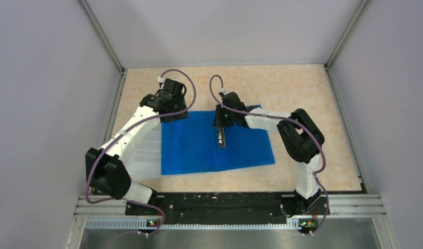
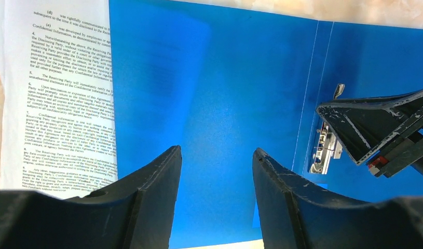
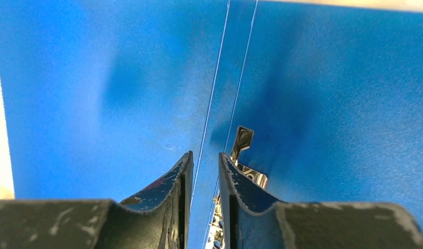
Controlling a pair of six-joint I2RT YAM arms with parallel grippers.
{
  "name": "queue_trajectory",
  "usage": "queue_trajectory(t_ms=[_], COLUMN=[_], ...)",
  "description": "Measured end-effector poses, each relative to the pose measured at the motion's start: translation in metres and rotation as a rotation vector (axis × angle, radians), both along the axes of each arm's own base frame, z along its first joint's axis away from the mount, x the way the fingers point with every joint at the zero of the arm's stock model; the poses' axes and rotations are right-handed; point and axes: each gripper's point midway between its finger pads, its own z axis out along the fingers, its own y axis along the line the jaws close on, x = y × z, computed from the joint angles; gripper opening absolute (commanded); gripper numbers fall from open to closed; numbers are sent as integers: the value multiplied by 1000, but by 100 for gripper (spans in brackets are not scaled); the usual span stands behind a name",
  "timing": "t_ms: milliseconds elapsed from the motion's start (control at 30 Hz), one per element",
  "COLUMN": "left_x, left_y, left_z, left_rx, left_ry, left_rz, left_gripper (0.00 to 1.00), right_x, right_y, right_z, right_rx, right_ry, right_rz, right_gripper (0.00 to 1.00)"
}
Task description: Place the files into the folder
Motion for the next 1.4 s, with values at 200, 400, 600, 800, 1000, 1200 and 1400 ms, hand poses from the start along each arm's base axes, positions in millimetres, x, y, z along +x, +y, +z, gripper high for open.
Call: queue_trajectory(t_ms=[200,400,600,800,1000,1200,1400], left_x=[0,0,0,0,-3,-5,-6], left_y=[0,1,3,5,9,11,14], left_z=[3,4,5,10,5,1,-2], left_rx=[-7,-10,-12,-18,-17,-14,-13], left_ry=[-9,-8,-13,-27,-13,-2,6], left_rz=[0,1,7,14,20,24,30], left_gripper=[58,58,58,59,59,58,58], right_x=[2,-2,-17,-33,-43,-44,-40], right_y=[-10,-29,-44,-39,-35,-36,-39], right_z=[19,50,31,9,-4,-11,-10], right_rx=[-43,-70,-144,-210,-246,-266,-276], right_ry=[-37,-84,-45,-11,7,13,3], right_rz=[-11,-59,-76,-45,-24,-30,-56], right_gripper=[41,48,48,40,35,24,13])
